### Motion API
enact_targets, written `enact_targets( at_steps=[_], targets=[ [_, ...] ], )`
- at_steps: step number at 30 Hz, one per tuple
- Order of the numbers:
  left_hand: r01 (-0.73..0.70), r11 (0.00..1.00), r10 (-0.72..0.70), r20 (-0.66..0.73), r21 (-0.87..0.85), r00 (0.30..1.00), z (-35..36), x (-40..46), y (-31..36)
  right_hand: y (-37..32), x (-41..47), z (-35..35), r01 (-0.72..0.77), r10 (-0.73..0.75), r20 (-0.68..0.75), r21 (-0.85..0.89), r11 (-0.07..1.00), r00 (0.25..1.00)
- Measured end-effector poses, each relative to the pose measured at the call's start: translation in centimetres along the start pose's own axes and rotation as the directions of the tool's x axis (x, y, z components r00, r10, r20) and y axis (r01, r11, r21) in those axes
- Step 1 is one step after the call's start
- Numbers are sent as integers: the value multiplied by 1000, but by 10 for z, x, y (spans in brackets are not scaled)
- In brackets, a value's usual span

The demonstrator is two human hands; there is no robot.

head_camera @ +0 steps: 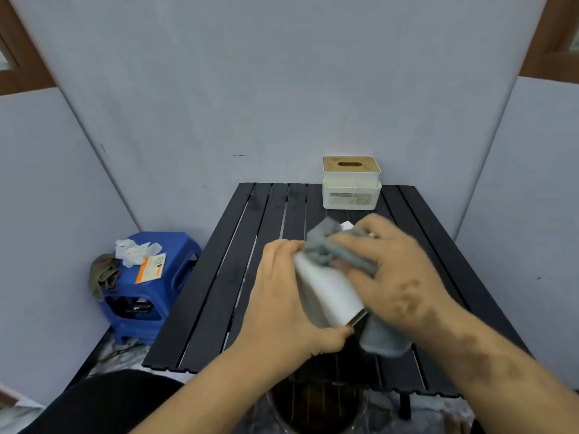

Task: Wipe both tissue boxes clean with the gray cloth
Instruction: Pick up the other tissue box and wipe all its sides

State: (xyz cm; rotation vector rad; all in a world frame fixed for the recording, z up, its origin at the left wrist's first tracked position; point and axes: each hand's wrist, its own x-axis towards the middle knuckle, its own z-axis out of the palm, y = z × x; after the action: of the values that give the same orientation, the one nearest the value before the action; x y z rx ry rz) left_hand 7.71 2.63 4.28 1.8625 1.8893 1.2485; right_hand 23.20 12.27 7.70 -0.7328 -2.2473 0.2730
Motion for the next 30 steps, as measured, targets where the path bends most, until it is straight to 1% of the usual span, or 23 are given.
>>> enact_targets(
  at_steps=[2,3,4,5,6,8,9,10,11,12,14,16,17,18,19,20,21,23,24,25,27,28,30],
  targets=[
    [-22,999,22,2,39,1000,1,-1,3,24,7,-11,-197,198,-107,21,980,974],
    [-25,999,25,5,44,1000,2,-2,4,32,8,-15,-295,294,-125,12,955,947],
    [-23,999,23,10,47,1000,4,-2,5,33,7,-15,-349,343,-134,-27,937,930],
    [-20,999,20,11,50,1000,5,-3,6,27,6,-13,-347,333,-140,-89,934,932],
    [-15,999,14,8,47,1000,5,-3,7,15,3,-8,-284,265,-143,-137,949,954],
    [7,1000,-7,-3,17,1000,5,-4,6,-13,-5,4,-100,91,-79,-119,988,993],
    [19,1000,-19,-5,-6,1000,4,-4,5,-22,-9,8,-28,26,-28,-99,995,999],
    [22,999,-22,-5,-23,1000,2,-4,5,-25,-10,8,12,-11,15,-93,996,1000],
    [14,999,-14,-7,-33,1000,1,-4,4,-19,-8,6,14,-11,31,-90,996,999],
    [0,999,0,-8,-32,1000,1,-5,3,-8,-4,2,-15,16,6,-90,996,1000],
    [-22,1000,22,-2,-13,1000,1,-5,3,22,3,-8,-160,156,-95,-46,986,983],
    [-26,1000,26,8,-2,1000,3,-6,5,42,5,-17,-325,324,-154,19,946,933],
    [-27,1000,27,7,0,1000,5,-7,4,42,3,-18,-372,372,-152,32,928,916],
    [-29,1000,29,2,1,1000,7,-9,4,34,0,-15,-362,358,-155,3,932,921],
    [-23,1000,23,-5,-6,1000,8,-9,4,22,-4,-11,-292,281,-156,-55,955,947],
    [-14,1000,13,-16,-27,1000,8,-9,5,4,-10,-6,-187,176,-128,-86,979,976],
    [-5,998,3,-32,-63,999,9,-8,5,-14,-16,-1,-82,77,-69,-69,994,995],
    [-15,991,6,-71,-132,997,9,-8,5,-32,-21,4,66,-63,85,-29,997,994],
    [-19,990,8,-78,-143,997,8,-8,5,-31,-19,2,96,-93,116,-26,995,989],
    [-12,991,2,-69,-136,998,7,-8,5,-21,-16,0,93,-90,98,-19,995,991],
    [7,995,-11,-41,-96,999,7,-10,4,9,-11,-7,-4,3,-26,-10,1000,1000],
    [8,997,-10,-31,-80,999,6,-11,4,25,-7,-12,-99,98,-84,-6,995,992],
    [-4,998,3,-8,-57,1000,7,-12,7,50,-5,-19,-297,301,-157,49,954,941]
  ],
)
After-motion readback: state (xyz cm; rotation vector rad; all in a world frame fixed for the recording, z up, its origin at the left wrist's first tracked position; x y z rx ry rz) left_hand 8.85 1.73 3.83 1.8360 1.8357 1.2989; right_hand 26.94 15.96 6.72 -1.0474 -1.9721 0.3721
